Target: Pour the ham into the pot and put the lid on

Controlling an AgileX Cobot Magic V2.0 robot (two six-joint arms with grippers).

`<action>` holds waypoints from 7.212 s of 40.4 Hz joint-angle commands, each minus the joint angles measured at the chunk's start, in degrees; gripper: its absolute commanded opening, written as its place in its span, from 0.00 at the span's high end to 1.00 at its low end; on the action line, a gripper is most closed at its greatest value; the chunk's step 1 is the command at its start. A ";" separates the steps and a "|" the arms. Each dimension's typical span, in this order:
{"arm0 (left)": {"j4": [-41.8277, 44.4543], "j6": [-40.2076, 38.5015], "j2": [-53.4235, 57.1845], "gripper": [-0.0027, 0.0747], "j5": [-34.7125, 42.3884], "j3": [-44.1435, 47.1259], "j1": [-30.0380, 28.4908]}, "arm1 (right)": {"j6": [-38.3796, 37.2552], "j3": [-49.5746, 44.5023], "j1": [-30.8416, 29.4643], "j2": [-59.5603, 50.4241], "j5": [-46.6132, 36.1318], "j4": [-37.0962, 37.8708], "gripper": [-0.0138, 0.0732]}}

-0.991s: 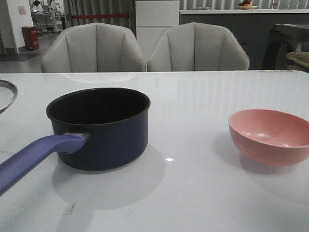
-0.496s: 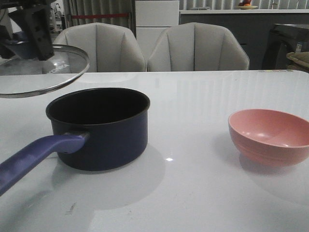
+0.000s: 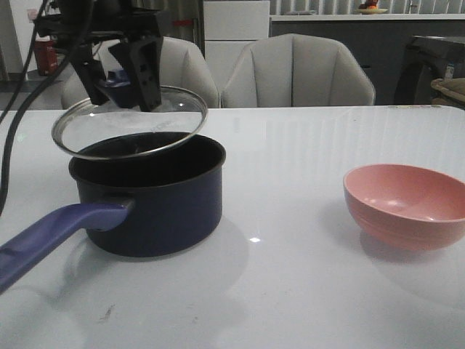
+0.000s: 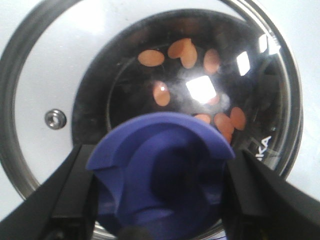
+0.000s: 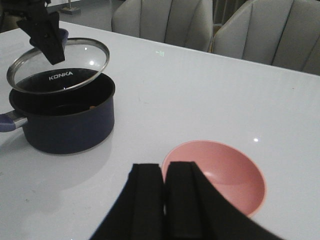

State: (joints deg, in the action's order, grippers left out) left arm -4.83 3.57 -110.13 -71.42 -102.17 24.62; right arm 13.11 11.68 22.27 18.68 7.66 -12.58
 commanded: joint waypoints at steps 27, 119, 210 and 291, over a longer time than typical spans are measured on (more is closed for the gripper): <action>-2.10 0.08 2.81 0.67 -2.42 -1.02 2.97 | 0.45 1.66 -0.01 0.28 -4.26 -0.11 0.67; -2.52 1.81 29.58 0.22 8.40 22.11 -17.25 | 0.45 1.66 -0.01 0.28 -4.26 -0.11 0.67; 0.00 0.02 106.84 0.81 68.71 94.86 -22.89 | 0.45 1.66 -0.01 0.28 -4.26 -0.11 0.67; 2.61 -8.47 111.73 0.81 72.57 104.35 -23.15 | 0.45 -4.85 -11.86 -7.73 -8.93 2.66 0.67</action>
State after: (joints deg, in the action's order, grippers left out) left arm -2.19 -4.20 0.30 -3.98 0.35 1.45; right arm 13.11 6.70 13.84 13.23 4.69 -10.70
